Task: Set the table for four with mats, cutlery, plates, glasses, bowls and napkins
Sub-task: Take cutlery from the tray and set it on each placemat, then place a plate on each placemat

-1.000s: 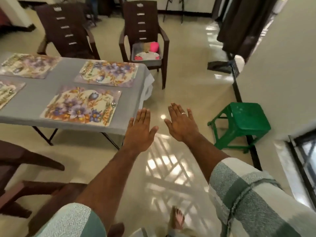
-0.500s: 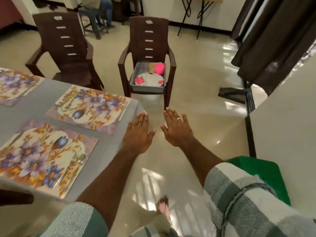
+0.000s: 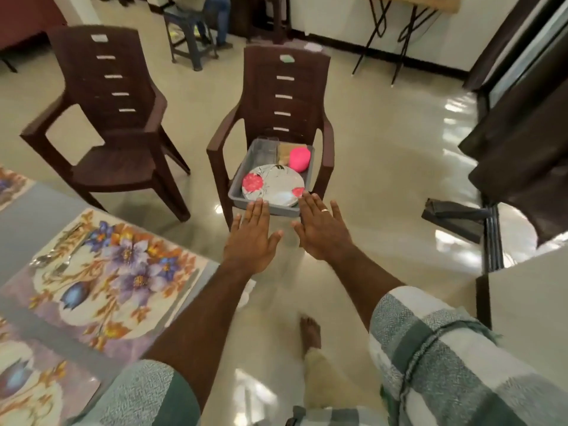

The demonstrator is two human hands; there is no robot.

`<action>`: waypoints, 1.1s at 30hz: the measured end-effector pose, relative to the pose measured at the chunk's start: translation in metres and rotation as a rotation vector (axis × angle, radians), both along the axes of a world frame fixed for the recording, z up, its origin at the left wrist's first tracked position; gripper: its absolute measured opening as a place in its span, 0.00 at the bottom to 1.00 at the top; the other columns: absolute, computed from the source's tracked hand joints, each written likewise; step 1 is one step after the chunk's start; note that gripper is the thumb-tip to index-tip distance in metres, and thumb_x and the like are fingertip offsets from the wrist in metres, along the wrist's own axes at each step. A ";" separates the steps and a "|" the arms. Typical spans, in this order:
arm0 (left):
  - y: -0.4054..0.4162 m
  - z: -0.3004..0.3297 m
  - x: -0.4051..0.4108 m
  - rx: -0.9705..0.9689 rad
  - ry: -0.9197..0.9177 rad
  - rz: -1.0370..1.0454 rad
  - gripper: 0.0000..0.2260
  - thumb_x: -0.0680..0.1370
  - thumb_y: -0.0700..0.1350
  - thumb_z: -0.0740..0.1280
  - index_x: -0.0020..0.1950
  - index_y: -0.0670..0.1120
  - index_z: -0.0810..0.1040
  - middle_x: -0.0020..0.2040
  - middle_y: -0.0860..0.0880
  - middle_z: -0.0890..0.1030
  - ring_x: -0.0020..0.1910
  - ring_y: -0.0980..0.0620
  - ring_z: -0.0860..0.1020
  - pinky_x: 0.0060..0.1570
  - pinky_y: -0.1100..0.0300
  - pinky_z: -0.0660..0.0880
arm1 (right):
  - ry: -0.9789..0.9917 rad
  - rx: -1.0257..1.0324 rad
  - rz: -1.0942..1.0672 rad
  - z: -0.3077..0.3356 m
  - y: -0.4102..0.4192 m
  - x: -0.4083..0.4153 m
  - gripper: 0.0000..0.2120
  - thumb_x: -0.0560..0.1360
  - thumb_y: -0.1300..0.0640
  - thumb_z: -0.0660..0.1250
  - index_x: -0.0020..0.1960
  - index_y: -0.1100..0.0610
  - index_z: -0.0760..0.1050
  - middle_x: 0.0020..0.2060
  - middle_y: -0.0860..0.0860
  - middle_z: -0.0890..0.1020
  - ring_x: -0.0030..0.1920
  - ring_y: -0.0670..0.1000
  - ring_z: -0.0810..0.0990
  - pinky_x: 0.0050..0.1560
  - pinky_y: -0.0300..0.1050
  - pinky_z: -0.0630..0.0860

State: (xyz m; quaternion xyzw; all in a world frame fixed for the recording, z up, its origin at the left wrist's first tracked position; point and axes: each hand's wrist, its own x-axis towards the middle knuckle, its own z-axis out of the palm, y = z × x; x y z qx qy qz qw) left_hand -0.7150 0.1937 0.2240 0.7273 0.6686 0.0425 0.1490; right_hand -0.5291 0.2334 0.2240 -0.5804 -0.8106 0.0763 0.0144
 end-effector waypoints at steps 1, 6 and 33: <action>0.022 -0.001 0.003 -0.007 0.001 0.021 0.34 0.84 0.62 0.46 0.82 0.46 0.39 0.83 0.48 0.40 0.81 0.50 0.39 0.79 0.48 0.40 | 0.005 -0.001 0.015 -0.003 0.028 0.004 0.31 0.84 0.42 0.48 0.82 0.55 0.49 0.82 0.51 0.52 0.81 0.52 0.49 0.78 0.60 0.45; 0.122 -0.001 0.008 -0.040 0.000 0.081 0.33 0.85 0.60 0.48 0.83 0.45 0.41 0.83 0.46 0.43 0.81 0.48 0.41 0.79 0.47 0.42 | -0.017 -0.064 0.105 -0.009 0.149 -0.001 0.31 0.84 0.41 0.47 0.82 0.56 0.49 0.82 0.52 0.52 0.81 0.53 0.49 0.78 0.61 0.46; 0.501 -0.149 -0.097 -0.270 -0.072 0.099 0.33 0.85 0.61 0.48 0.82 0.44 0.42 0.83 0.46 0.43 0.81 0.48 0.41 0.77 0.49 0.40 | -0.113 -0.323 0.142 -0.159 0.513 -0.100 0.31 0.84 0.42 0.46 0.82 0.56 0.49 0.82 0.52 0.53 0.81 0.53 0.49 0.78 0.60 0.44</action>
